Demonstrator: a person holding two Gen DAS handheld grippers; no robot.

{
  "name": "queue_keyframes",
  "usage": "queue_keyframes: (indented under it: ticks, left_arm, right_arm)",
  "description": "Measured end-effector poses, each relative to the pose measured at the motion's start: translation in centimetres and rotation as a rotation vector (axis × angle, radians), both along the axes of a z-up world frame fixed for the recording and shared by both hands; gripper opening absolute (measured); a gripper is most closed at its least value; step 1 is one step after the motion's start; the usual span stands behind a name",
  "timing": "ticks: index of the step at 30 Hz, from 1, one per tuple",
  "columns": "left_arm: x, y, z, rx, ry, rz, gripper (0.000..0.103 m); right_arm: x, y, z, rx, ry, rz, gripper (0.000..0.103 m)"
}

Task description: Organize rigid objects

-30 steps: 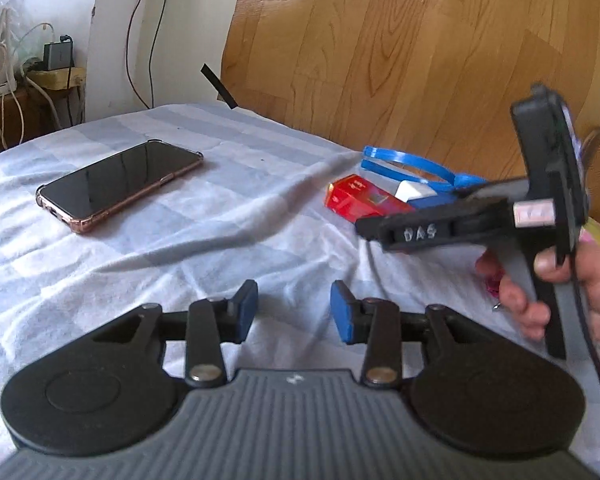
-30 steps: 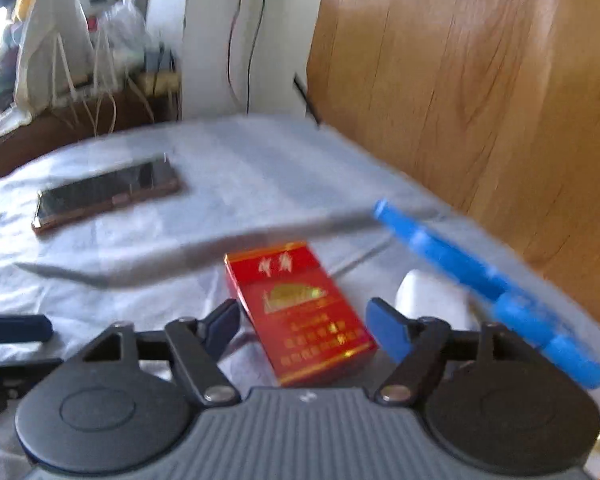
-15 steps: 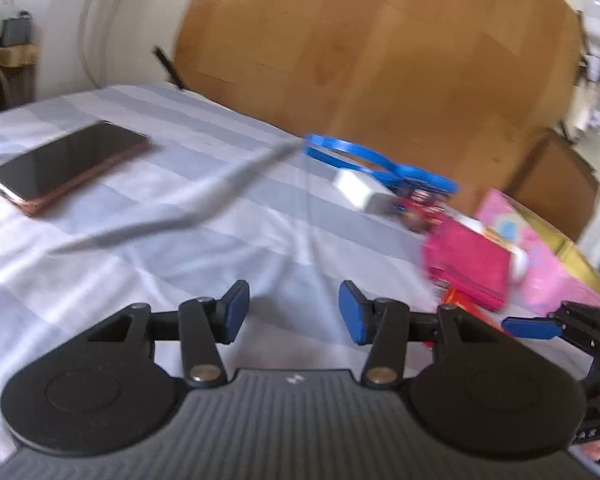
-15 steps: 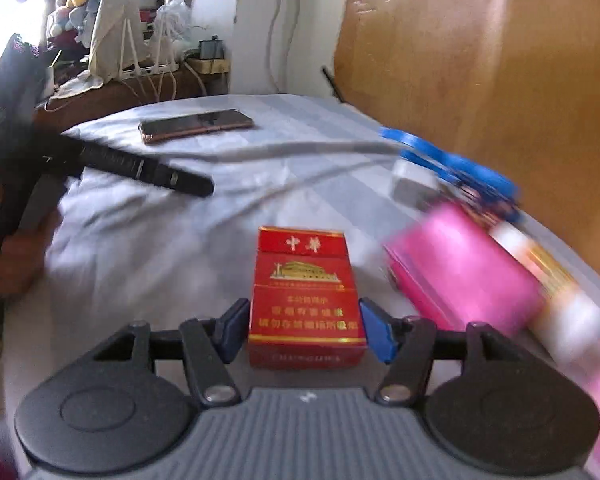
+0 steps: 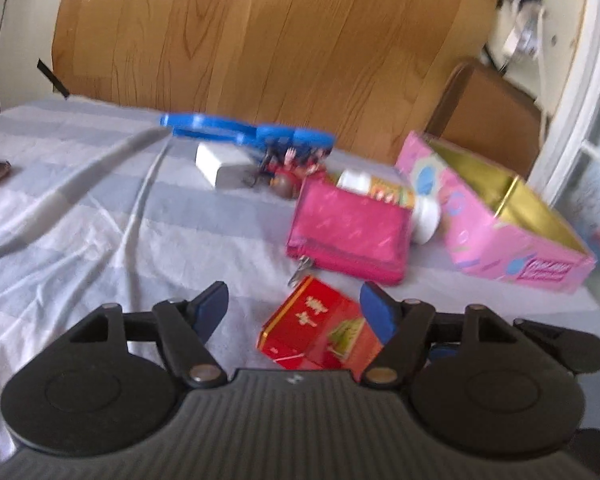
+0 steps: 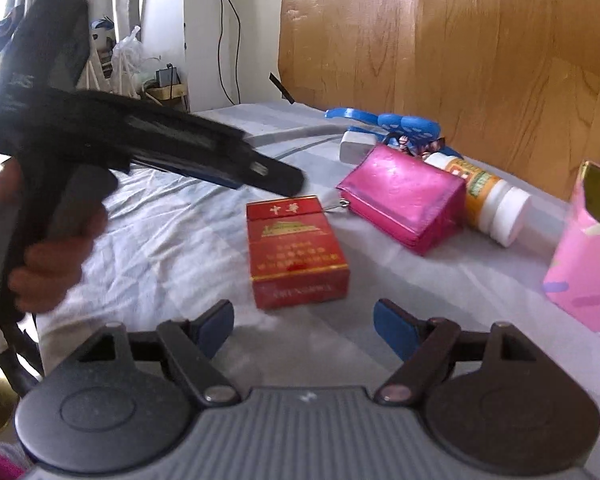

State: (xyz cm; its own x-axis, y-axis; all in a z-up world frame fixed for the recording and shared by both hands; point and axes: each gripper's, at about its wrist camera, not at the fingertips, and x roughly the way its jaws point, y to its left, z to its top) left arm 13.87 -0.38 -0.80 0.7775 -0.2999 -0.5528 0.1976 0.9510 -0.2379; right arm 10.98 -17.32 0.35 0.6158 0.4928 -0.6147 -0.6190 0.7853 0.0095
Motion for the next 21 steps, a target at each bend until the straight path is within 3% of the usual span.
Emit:
queue_keyframes:
  ticks: [2,3,5,7,11,17,21]
  left_arm:
    - [0.2,0.3,-0.7,-0.023,0.037,-0.031,0.063]
    - [-0.2,0.5,-0.8,-0.065,0.033,-0.053,0.056]
    - [-1.2,0.3,-0.7,-0.054,0.014,-0.069,0.047]
    - [-2.0,-0.1,-0.7,-0.083,0.029,-0.101,0.044]
    - [-2.5,-1.8,-1.2,-0.096,0.042,-0.146,0.044]
    - [-1.7,-2.7,-1.2,-0.102,0.049,-0.138,0.049]
    - [-3.0,-3.2,0.1,-0.043,0.0,-0.14,0.048]
  right_arm:
    - [0.4,0.7,-0.3,-0.002,0.011,-0.016,0.071]
    - [0.5,0.7,-0.2,-0.001,0.001,-0.026,0.057]
    - [0.6,-0.1,0.1,0.017,0.01,-0.037,0.057]
    - [0.4,-1.3,-0.1,0.025,0.014,-0.044,0.042]
    - [-0.1,-3.3,-0.1,0.03,0.005,-0.074,0.043]
    - [-0.3,-3.5,-0.4,0.012,-0.017,-0.084,0.046]
    - [-0.5,-3.7,-0.2,0.019,-0.05,-0.088,0.044]
